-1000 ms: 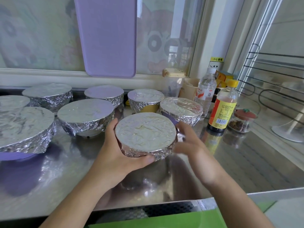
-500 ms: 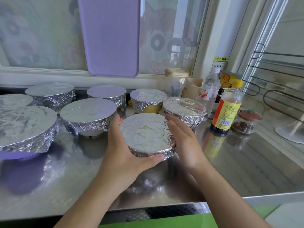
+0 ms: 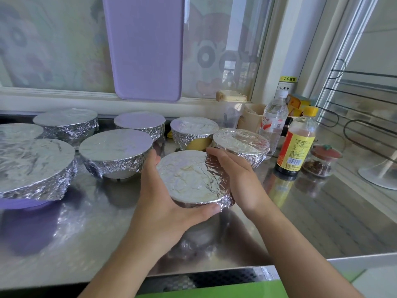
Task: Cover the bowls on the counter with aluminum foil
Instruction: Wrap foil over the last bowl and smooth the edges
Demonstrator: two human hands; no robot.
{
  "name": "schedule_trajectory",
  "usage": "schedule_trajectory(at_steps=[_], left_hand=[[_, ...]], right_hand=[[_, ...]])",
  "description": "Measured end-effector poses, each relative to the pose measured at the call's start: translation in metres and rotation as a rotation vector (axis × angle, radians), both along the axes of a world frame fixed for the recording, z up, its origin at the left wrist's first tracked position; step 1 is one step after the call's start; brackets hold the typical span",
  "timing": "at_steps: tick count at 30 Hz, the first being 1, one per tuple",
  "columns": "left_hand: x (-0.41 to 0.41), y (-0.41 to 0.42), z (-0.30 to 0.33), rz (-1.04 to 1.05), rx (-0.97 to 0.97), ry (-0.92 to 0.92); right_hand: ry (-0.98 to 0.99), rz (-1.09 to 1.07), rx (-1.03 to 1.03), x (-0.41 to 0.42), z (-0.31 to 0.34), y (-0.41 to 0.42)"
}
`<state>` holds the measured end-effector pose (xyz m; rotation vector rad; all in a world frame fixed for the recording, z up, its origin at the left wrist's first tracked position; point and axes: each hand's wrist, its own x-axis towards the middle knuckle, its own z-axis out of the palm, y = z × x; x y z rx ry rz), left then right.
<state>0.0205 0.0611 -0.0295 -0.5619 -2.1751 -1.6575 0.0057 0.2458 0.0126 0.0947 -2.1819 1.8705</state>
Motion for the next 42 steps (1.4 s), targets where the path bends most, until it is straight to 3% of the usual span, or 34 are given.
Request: schedule_trajectory(at_steps=[4,9,13,22,28,36,40,42], left_hand=[[-0.004,0.004,-0.005,0.036,0.038,0.015],[-0.005,0.001,-0.009,0.026,0.033,-0.012],[-0.004,0.000,-0.010,0.015,0.043,-0.026],[0.002,0.006,-0.012,0.004,0.079,-0.047],[0.000,0.007,-0.012,0.037,0.096,-0.069],[0.000,0.004,-0.011,-0.030,0.144,-0.102],[-0.002,0.007,-0.012,-0.075,0.152,-0.142],[-0.002,0.009,-0.012,-0.064,0.158,-0.139]], right_hand=[[0.028,-0.060,-0.154,0.000,-0.011,-0.006],[0.082,-0.226,-0.033,-0.006,-0.028,-0.014],[0.082,-0.253,-0.075,-0.001,-0.028,-0.019],[0.106,-0.268,-0.417,0.008,-0.030,-0.030],[0.154,-0.420,-0.403,0.005,-0.030,-0.033],[0.123,-0.334,-0.538,0.011,-0.023,-0.032],[0.062,-0.225,-0.748,0.010,-0.020,-0.034],[-0.020,-0.240,-0.712,0.002,-0.019,-0.032]])
